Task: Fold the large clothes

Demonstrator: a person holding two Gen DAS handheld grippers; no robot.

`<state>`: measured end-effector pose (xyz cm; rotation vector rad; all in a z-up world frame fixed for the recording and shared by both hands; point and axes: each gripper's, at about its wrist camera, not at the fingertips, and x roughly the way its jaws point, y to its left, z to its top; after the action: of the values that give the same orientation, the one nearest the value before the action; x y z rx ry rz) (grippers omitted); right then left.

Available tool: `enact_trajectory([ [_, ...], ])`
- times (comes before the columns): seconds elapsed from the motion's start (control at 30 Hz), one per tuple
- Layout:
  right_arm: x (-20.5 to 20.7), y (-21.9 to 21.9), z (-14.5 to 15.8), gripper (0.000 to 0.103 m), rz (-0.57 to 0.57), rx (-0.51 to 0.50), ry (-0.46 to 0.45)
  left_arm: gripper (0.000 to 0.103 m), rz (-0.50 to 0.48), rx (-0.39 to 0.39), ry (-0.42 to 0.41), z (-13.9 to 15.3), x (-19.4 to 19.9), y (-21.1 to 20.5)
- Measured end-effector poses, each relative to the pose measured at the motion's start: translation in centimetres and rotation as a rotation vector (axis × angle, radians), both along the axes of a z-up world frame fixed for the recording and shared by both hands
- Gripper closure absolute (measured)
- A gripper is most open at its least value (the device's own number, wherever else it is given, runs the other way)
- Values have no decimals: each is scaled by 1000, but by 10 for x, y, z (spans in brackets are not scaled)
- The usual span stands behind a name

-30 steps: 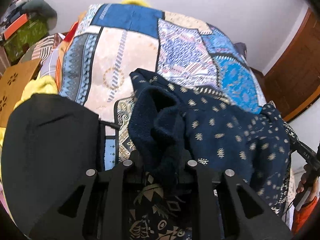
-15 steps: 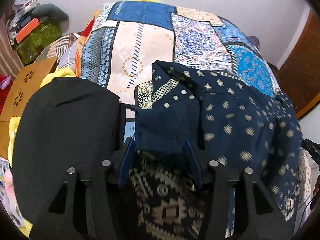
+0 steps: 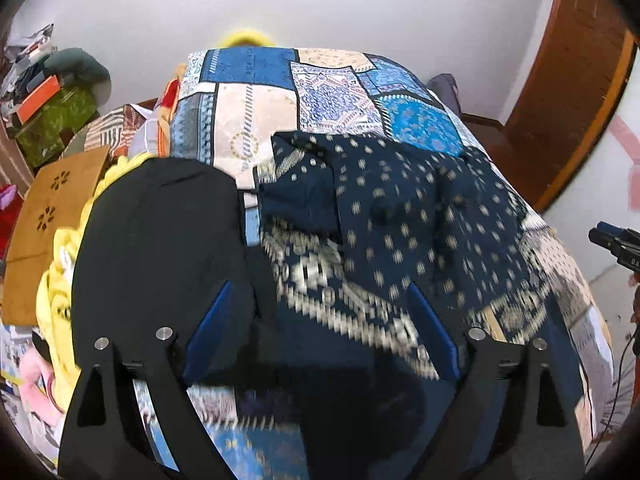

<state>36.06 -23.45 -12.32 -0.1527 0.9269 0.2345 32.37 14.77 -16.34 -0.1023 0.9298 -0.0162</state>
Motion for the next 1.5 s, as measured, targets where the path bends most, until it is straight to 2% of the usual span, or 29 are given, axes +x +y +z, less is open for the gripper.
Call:
enact_trajectory([
  [0.07,-13,0,-4,38,-4,-16,-8,15,-1,-32,30,-8,-17,5],
  [0.2,-36,-1,-22,38,-1,-8,47,15,-5,-58,92,-31,-42,10],
  [0.33,-53,-8,-52,38,3,57,178,15,-31,-112,154,-57,-64,13],
  [0.4,-63,-10,-63,38,-5,87,213,15,-25,-135,197,-71,-71,15],
  [0.57,-83,-9,-95,38,4,125,299,15,-12,-282,300,-108,-82,11],
  [0.67,-85,-14,-106,38,-21,146,316,15,-20,-345,274,-114,-86,5],
  [0.77,-82,-21,-116,38,-48,225,329,15,-48,-418,262,-119,-86,-3],
  [0.83,-78,-23,-120,39,-58,254,333,15,-50,-406,235,-117,-86,-9],
  [0.87,-76,-22,-120,44,-58,266,331,15,-60,-401,225,-115,-85,-12],
  [0.93,-74,-20,-120,54,-53,291,334,20,-73,-392,206,-110,-83,-17],
  [0.97,-73,-18,-120,65,-46,299,334,28,-78,-387,194,-108,-83,-19],
  [1.0,-73,-15,-119,72,-31,316,337,40,-80,-377,180,-104,-82,-20],
  [1.03,-71,-13,-118,89,-13,325,337,48,-81,-359,158,-100,-83,-21],
  [1.1,-73,-6,-111,93,12,311,310,87,-105,-267,91,-87,-88,-29],
  [1.17,-74,1,-101,94,41,295,272,89,-115,-211,68,-79,-89,-32],
  [1.3,-64,9,-73,94,75,322,202,93,-108,-236,46,-60,-83,-26],
  [1.5,-32,17,-36,94,100,392,113,94,-104,-365,-60,-16,-60,-17],
])
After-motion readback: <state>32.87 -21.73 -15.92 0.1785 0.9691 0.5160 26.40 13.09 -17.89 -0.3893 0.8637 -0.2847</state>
